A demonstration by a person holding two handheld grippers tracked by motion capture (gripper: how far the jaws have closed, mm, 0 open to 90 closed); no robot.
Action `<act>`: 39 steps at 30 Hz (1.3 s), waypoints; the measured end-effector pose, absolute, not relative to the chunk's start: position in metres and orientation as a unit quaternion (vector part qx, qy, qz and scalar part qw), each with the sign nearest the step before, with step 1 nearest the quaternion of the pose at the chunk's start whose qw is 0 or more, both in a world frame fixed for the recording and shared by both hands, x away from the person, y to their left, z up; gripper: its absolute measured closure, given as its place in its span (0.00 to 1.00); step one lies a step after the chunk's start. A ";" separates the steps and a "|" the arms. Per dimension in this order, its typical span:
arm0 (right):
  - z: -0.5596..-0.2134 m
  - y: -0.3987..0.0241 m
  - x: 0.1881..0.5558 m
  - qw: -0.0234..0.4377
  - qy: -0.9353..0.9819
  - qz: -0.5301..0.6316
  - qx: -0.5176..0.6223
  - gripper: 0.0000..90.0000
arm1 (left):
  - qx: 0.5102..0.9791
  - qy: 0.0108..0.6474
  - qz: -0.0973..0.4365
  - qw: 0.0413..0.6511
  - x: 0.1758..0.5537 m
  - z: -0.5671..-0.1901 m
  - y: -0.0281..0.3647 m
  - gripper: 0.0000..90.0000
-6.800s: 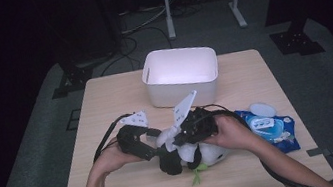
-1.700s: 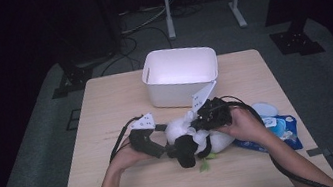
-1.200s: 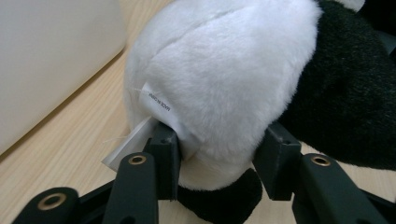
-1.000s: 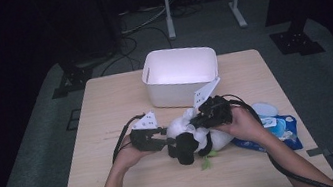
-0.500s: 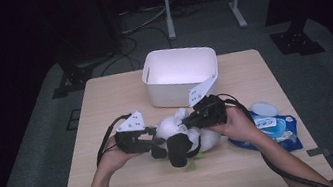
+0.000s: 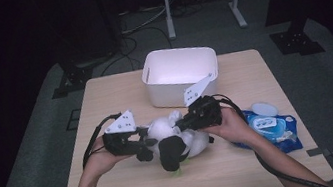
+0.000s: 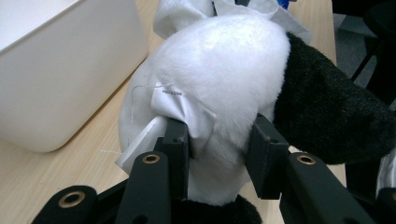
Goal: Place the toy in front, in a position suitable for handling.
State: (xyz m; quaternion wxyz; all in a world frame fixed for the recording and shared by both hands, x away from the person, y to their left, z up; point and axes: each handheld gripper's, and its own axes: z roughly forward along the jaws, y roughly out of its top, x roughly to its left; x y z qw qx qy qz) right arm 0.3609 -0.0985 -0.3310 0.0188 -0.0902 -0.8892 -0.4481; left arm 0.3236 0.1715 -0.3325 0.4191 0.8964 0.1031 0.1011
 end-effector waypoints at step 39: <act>-0.292 -0.186 0.341 -0.091 -0.876 -0.453 -0.139 0.96 | 0.912 0.093 0.092 0.389 0.358 -0.289 0.067 0.65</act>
